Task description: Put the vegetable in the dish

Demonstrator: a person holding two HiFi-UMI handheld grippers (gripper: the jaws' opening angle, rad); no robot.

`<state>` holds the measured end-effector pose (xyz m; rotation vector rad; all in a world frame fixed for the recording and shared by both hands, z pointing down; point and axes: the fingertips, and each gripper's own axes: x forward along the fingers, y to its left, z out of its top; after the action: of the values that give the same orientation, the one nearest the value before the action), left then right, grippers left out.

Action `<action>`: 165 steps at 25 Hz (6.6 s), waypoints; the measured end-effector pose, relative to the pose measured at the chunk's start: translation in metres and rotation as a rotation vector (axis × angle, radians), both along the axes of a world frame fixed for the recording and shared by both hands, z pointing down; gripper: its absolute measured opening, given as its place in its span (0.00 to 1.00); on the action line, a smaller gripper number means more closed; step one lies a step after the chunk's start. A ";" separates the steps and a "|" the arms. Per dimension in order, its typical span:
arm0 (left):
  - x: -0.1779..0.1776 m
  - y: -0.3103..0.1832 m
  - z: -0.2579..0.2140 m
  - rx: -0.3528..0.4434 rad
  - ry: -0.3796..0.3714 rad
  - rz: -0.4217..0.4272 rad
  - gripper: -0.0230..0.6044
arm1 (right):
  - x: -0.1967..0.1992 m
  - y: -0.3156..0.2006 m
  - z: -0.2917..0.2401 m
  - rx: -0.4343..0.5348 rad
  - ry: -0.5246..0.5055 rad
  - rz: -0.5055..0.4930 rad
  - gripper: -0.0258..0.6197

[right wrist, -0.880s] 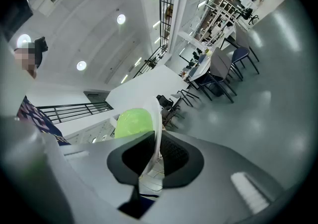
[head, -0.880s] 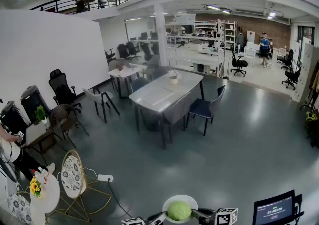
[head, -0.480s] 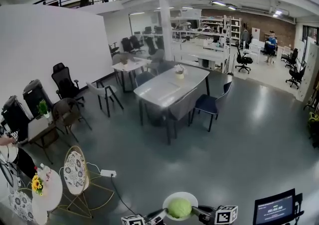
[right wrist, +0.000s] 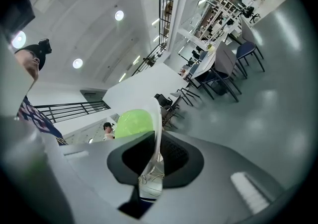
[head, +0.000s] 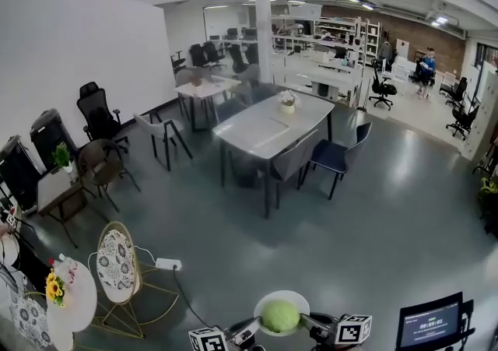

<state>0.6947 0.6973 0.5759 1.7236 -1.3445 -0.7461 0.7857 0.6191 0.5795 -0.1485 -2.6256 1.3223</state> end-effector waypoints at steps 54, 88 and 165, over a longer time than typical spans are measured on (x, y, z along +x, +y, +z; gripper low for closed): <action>-0.398 -0.220 -0.011 -0.029 -0.040 -0.161 0.07 | -0.417 -0.234 -0.008 0.051 0.027 -0.178 0.09; -0.730 -0.477 -0.037 -0.011 -0.130 -0.234 0.07 | -0.754 -0.499 -0.032 0.084 -0.103 -0.231 0.09; -0.996 -1.002 0.132 -0.397 -0.046 0.819 0.07 | -0.970 -0.914 0.145 -0.409 0.146 0.752 0.10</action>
<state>-0.3009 -0.3044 0.7080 1.7458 -0.6348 0.0269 -0.1846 -0.2950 0.7245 0.9230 -2.3174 1.9764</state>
